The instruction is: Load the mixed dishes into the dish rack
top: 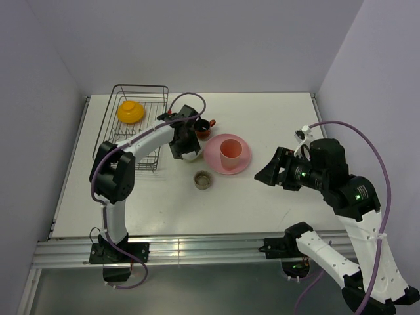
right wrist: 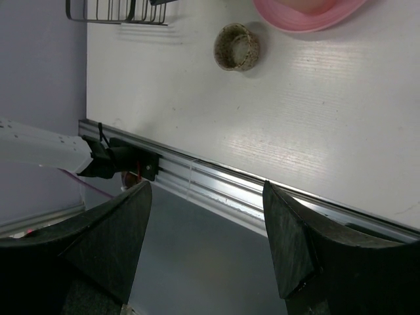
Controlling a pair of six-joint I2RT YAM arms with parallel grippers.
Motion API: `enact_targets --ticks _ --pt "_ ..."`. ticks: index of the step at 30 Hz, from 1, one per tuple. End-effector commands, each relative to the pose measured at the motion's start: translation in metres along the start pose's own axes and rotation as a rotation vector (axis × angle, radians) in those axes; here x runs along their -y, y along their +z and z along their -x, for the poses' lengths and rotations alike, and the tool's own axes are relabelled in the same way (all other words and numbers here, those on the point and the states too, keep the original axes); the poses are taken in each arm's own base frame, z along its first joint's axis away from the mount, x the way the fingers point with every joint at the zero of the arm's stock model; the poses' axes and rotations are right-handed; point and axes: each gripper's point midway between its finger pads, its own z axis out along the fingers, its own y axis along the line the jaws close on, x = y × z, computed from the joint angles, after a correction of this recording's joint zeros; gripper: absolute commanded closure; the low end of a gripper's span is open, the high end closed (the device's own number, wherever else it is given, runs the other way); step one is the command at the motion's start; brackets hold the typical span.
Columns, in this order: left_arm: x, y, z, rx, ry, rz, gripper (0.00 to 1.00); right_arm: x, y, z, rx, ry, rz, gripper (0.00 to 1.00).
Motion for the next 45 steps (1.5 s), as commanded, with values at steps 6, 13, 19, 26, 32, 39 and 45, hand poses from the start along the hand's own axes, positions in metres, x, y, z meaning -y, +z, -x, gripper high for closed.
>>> enact_targets --ticks 6,13,19,26,32,39,45 --pt "-0.008 -0.005 0.003 0.036 -0.027 0.011 0.36 -0.007 -0.012 0.011 0.056 -0.040 0.016 0.24" --pt "-0.016 0.005 -0.006 0.009 -0.042 0.044 0.36 -0.006 -0.012 0.010 0.053 -0.047 0.012 0.24" --pt "-0.016 0.016 0.005 0.017 -0.037 0.072 0.36 -0.007 -0.016 0.012 0.061 -0.060 0.008 0.24" --pt "-0.013 0.015 0.016 0.047 -0.053 0.064 0.37 -0.005 -0.018 0.012 0.065 -0.063 -0.003 0.24" --pt "-0.014 0.004 0.018 0.070 -0.061 0.039 0.38 -0.005 -0.018 0.014 0.067 -0.067 -0.005 0.24" --pt "-0.010 -0.008 0.027 0.110 -0.051 0.017 0.37 -0.006 -0.013 0.014 0.060 -0.064 0.002 0.24" --pt "-0.003 -0.013 0.038 0.128 -0.050 0.003 0.37 -0.005 -0.012 0.013 0.061 -0.059 -0.002 0.24"
